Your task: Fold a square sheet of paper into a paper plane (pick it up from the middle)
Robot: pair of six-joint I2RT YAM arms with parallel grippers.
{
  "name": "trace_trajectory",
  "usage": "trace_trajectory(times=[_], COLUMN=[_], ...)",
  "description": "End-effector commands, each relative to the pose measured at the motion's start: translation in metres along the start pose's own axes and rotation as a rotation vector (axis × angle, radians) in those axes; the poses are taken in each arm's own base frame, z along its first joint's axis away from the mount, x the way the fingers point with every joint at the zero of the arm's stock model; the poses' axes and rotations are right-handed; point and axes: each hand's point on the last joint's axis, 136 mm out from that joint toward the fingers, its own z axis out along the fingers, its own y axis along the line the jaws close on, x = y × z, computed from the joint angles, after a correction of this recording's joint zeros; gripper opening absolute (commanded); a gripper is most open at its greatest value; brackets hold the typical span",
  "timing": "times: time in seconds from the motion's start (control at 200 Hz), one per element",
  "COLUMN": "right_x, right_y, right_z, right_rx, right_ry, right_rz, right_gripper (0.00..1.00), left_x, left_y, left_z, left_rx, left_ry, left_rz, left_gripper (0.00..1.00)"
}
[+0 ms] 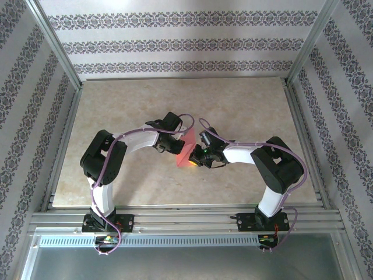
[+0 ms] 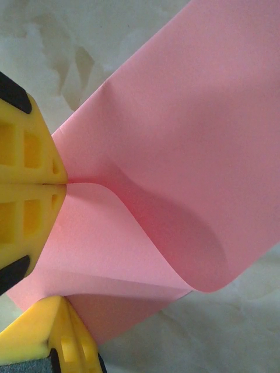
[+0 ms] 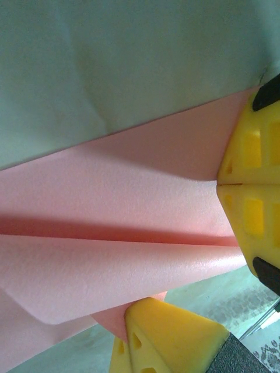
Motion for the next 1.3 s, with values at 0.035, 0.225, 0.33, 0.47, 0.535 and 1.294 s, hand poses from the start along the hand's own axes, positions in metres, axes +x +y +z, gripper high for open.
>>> trace_trajectory(times=[0.035,0.225,0.33,0.47,0.535,1.294], right_x=[0.006,0.006,0.007,0.007,0.007,0.008], right_y=[-0.009,-0.008,-0.009,-0.009,-0.009,-0.008], right_z=[0.007,0.007,0.008,0.008,0.008,0.007], right_rx=[0.039,0.039,0.04,0.041,0.041,0.039], right_ry=[0.032,0.033,0.034,0.035,0.035,0.037], right_rz=[-0.001,-0.002,-0.002,-0.001,-0.003,-0.006], right_gripper=[0.07,0.07,0.07,0.07,0.07,0.07], left_x=[-0.001,-0.003,-0.003,-0.002,-0.002,0.005], left_y=[0.012,0.013,0.014,0.015,0.015,0.019], left_z=[0.0,0.001,0.002,0.004,0.004,0.012], left_rx=[-0.025,-0.033,-0.036,-0.037,-0.037,-0.048], left_ry=[0.018,0.021,0.024,0.029,0.03,0.069], left_rz=[0.005,0.013,0.016,0.016,0.016,0.029], left_gripper=[0.0,0.0,0.0,0.0,0.0,0.0])
